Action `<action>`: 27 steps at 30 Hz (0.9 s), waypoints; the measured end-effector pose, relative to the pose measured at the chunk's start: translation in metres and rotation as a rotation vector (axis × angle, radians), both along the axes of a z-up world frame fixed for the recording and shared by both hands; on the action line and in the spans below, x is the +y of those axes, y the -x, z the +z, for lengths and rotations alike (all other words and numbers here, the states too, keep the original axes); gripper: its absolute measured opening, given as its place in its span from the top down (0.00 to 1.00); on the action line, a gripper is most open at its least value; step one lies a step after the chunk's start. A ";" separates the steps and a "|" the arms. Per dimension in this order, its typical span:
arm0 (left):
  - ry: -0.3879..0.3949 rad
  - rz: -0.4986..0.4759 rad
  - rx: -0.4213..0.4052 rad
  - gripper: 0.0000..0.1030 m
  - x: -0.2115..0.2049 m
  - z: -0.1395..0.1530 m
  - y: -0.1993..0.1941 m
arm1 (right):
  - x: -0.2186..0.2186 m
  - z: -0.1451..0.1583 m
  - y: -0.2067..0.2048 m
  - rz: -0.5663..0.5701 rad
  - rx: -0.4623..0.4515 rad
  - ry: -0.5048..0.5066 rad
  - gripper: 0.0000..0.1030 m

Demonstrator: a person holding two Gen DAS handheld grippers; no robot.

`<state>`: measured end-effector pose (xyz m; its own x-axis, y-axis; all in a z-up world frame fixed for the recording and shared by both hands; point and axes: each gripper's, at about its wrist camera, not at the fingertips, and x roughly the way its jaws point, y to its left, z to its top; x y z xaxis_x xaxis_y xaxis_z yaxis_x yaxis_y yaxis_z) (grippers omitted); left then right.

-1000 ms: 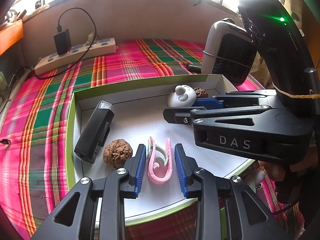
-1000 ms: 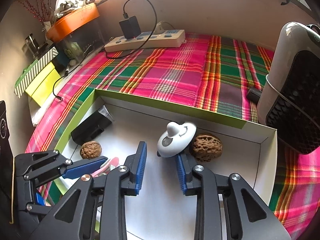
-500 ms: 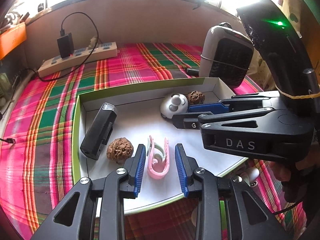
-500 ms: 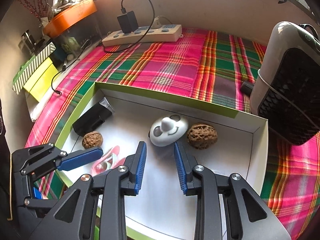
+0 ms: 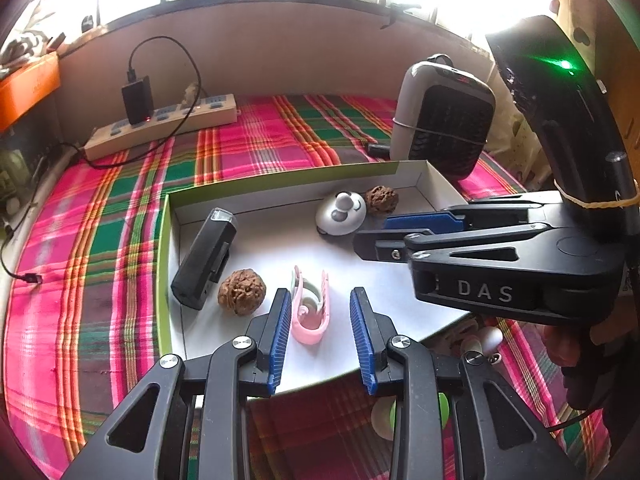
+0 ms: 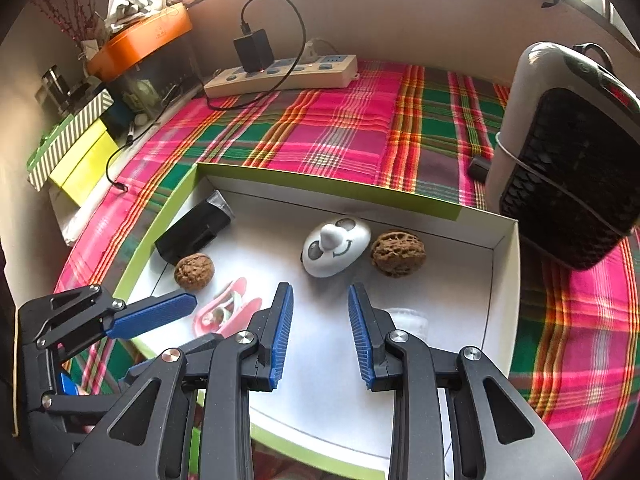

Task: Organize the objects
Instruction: 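Open the left tool to release the pink clip inside the lid, then withdraw both tools from the lid toward the green mushroom-shaped item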

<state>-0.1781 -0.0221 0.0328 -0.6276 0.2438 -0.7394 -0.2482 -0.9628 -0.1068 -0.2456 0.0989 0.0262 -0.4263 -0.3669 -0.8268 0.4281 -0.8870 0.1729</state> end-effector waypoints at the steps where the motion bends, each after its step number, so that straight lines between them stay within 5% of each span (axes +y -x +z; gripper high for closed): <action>1: 0.003 0.001 0.004 0.73 0.000 0.001 -0.002 | 0.000 0.000 -0.001 -0.004 0.002 0.002 0.71; 27: 0.025 0.048 0.100 0.72 -0.007 0.020 -0.059 | 0.024 0.025 -0.082 -0.127 0.198 0.002 0.64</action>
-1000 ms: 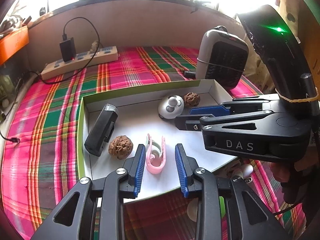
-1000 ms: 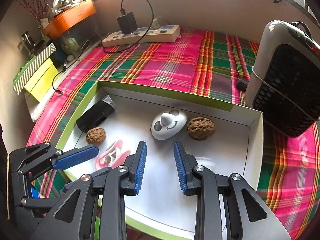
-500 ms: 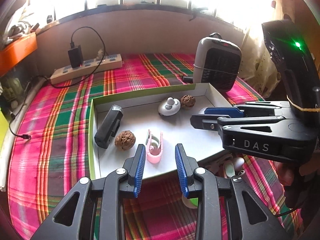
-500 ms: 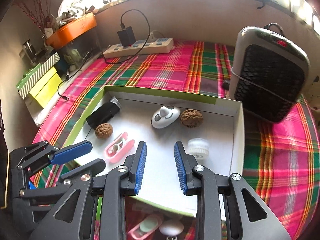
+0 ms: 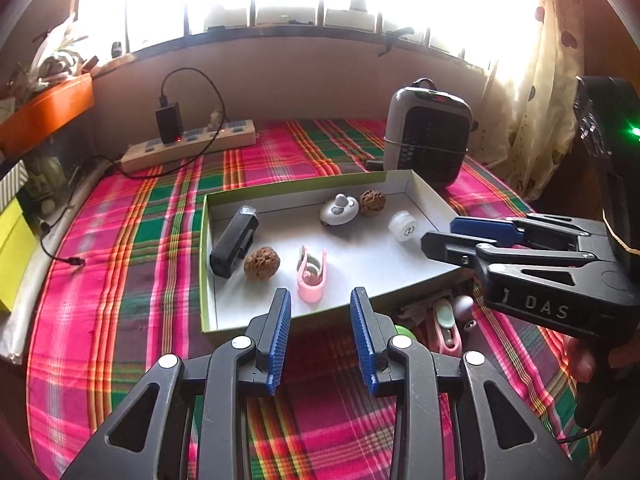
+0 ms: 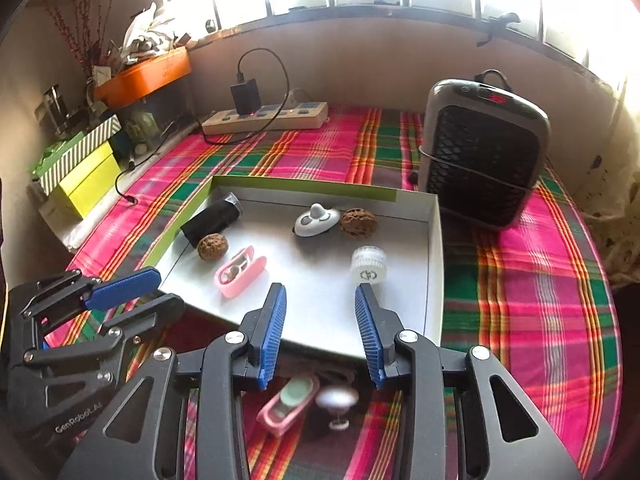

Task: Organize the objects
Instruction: 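Withdraw both tools from the lid toward the green mushroom-shaped item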

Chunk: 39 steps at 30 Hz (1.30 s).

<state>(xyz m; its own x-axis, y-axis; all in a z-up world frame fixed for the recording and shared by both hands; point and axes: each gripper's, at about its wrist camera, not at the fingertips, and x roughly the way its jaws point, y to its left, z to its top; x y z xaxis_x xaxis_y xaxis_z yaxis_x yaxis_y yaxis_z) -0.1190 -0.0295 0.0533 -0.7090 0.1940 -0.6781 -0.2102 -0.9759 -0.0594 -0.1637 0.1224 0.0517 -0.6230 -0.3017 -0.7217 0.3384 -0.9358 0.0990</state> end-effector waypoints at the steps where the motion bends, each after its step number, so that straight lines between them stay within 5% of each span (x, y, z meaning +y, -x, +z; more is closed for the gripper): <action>1: 0.002 0.001 0.001 0.72 0.000 0.000 -0.002 | 0.001 0.000 -0.003 -0.006 0.003 0.006 0.64; 6: 0.010 -0.003 0.010 0.69 0.001 0.000 -0.012 | 0.007 0.000 -0.019 -0.041 0.020 0.010 0.57; 32: -0.088 -0.095 -0.060 0.61 0.019 -0.018 -0.025 | 0.049 -0.025 -0.065 -0.162 0.017 -0.036 0.56; 39: -0.058 -0.077 -0.090 0.60 0.027 -0.027 -0.015 | 0.059 -0.032 -0.066 -0.167 -0.009 -0.019 0.56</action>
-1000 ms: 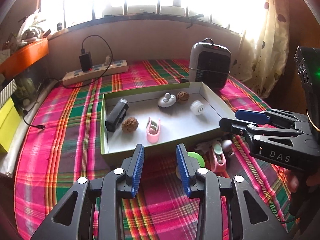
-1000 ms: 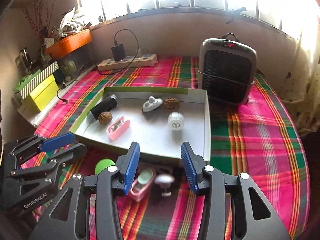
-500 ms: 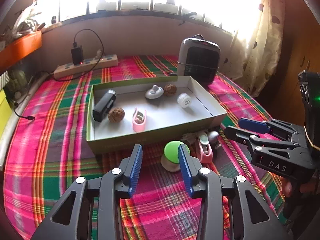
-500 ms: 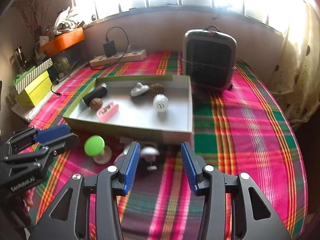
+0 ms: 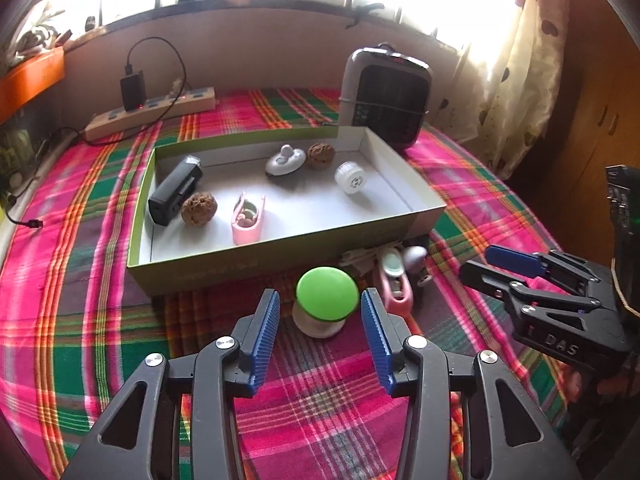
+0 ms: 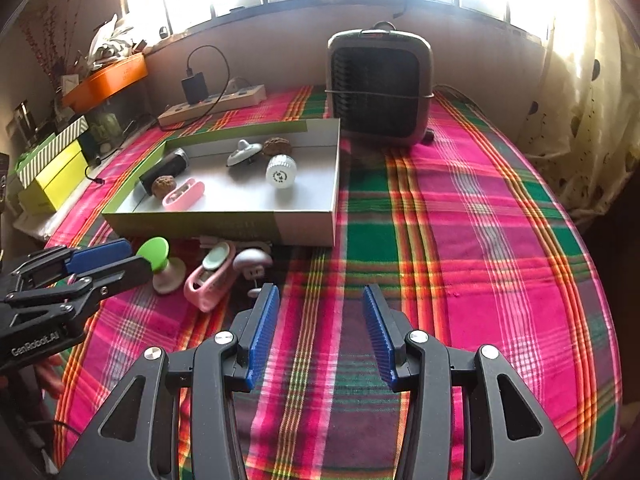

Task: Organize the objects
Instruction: 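Withdraw both tools from the lid toward the green mushroom-shaped item, then close the left tool on the green mushroom-shaped item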

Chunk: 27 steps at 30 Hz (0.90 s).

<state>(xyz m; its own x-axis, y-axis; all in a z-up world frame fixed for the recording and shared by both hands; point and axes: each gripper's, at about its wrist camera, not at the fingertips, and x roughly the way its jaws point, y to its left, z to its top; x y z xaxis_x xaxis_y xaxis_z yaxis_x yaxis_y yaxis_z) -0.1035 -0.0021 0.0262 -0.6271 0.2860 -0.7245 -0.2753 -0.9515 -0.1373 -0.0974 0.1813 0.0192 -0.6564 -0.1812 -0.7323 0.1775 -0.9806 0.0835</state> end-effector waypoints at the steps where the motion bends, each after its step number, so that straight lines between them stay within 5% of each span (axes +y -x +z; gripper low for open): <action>1: 0.002 -0.001 0.000 0.60 0.000 -0.001 0.001 | 0.000 0.000 0.001 0.003 -0.002 0.001 0.56; 24: 0.010 0.003 -0.038 0.60 0.009 -0.013 0.024 | -0.010 -0.008 0.005 0.048 -0.024 0.009 0.56; 27: 0.002 0.001 -0.041 0.66 0.009 -0.013 0.024 | -0.012 -0.007 0.004 0.052 -0.025 0.006 0.56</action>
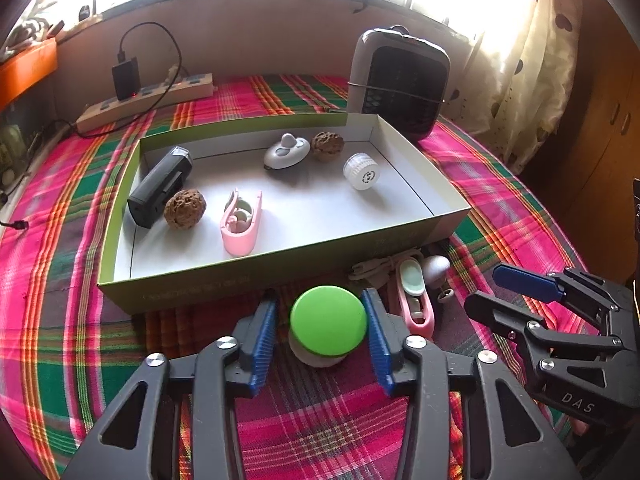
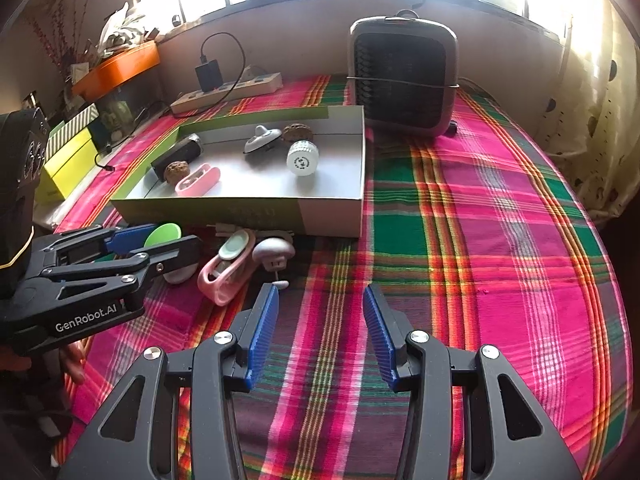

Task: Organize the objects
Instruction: 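Close the left tool on the green mushroom-shaped item, then close the right tool on the pink-and-mint clip while the left tool holds the mushroom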

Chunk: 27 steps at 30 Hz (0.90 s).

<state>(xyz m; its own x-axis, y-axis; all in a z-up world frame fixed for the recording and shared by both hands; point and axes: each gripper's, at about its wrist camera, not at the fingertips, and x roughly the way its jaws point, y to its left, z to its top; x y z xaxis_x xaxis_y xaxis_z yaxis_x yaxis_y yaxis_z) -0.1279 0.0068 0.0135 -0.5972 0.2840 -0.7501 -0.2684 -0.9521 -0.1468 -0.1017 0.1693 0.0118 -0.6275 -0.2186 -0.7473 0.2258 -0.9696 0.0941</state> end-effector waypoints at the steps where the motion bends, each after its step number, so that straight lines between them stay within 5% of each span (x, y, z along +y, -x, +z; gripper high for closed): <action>1: -0.005 -0.002 0.000 0.70 0.000 0.000 0.000 | -0.001 0.000 0.000 0.001 0.001 -0.002 0.56; 27: -0.008 0.112 0.012 0.70 -0.051 0.000 -0.015 | -0.050 0.005 -0.002 0.109 -0.001 0.077 0.56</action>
<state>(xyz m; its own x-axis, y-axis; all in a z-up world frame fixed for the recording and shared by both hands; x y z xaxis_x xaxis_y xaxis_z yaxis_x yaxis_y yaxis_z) -0.1131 -0.0441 0.0134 -0.6345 0.2208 -0.7407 -0.1618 -0.9750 -0.1520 -0.0992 0.1195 0.0165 -0.5964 -0.3420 -0.7262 0.3291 -0.9293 0.1674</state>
